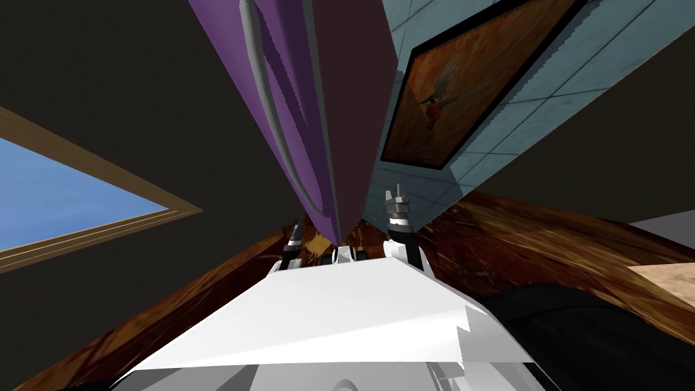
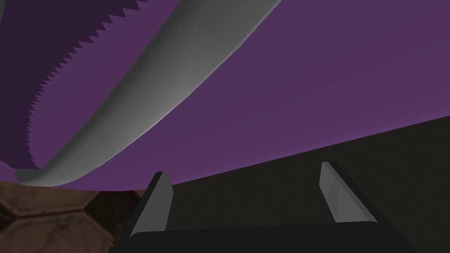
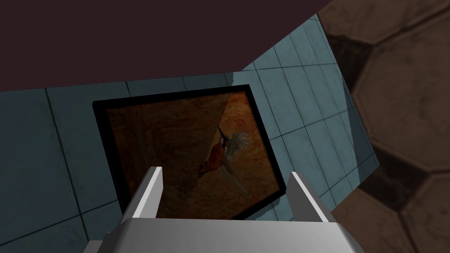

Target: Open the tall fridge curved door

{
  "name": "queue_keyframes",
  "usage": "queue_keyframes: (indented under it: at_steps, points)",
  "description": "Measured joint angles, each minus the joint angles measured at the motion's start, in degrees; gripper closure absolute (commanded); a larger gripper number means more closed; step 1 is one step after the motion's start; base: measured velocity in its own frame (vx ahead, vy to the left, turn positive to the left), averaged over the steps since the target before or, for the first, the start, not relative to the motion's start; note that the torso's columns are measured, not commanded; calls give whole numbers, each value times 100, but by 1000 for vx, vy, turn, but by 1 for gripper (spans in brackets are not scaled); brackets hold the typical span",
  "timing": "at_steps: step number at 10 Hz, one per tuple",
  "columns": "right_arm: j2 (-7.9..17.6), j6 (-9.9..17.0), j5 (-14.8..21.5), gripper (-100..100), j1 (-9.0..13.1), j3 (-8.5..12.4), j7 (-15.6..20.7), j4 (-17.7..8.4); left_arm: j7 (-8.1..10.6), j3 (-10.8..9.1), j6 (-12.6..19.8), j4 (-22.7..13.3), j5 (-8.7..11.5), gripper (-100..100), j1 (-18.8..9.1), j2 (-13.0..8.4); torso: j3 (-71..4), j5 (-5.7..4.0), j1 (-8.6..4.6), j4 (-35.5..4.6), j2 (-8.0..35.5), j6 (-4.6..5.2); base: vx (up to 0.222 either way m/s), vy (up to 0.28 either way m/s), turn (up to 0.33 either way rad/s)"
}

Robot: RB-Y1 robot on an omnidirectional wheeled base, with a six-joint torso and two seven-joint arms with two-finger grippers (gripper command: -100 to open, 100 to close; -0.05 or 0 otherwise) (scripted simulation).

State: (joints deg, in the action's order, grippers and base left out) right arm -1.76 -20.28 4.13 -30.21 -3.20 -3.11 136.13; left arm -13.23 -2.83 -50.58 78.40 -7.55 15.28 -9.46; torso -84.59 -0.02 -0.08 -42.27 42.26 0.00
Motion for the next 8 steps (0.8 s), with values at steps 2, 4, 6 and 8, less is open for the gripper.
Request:
queue_keyframes:
  at_steps: [2,4,6,8]
  points:
    - [0,0,0,0,0,0,0,0,-68,-26,-132,-374,-57,-100,-133,34,1,1,4,-1,0,1,44,-71,19]
    - [0,0,0,0,0,0,0,0,-144,-30,-226,-670,-108,-100,-210,104,3,4,17,-1,4,0,30,-43,8]
    - [0,0,0,0,0,0,0,0,-212,-40,-349,-999,-157,-100,-287,202,4,2,6,-2,5,0,29,-55,16]
    - [0,0,0,0,0,0,0,0,-264,-48,-427,-1239,-212,-100,-335,342,2,2,7,-1,3,0,27,-48,16]
